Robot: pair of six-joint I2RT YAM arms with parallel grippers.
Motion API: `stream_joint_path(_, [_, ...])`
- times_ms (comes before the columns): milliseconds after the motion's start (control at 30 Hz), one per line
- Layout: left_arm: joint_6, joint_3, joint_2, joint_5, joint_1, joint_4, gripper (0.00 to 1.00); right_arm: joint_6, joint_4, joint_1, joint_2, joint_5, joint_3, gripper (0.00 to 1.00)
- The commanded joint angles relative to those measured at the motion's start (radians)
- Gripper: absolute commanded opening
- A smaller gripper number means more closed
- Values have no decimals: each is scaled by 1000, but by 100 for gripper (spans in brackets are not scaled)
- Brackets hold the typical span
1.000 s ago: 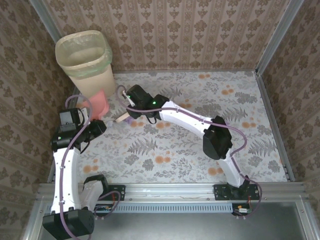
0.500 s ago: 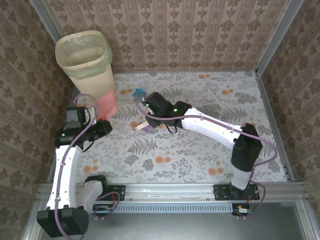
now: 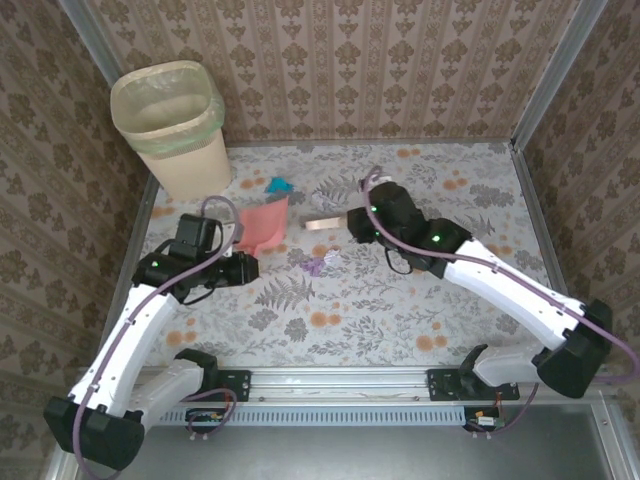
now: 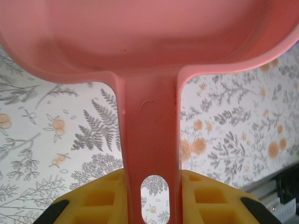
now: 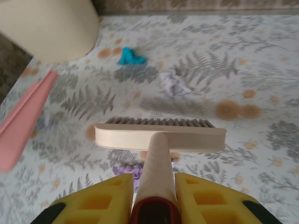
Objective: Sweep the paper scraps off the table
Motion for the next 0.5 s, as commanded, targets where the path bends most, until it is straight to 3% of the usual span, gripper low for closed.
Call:
stream_joint_path(0, [-45, 36, -5, -61, -102, -79, 0, 74, 76, -41, -63, 37, -47, 0])
stream_joint_path(200, [-118, 27, 42, -170, -323, -164, 0, 1, -27, -64, -41, 101, -18, 0])
stream_joint_path(467, [-175, 48, 169, -231, -563, -229, 0, -19, -73, -81, 39, 81, 21, 0])
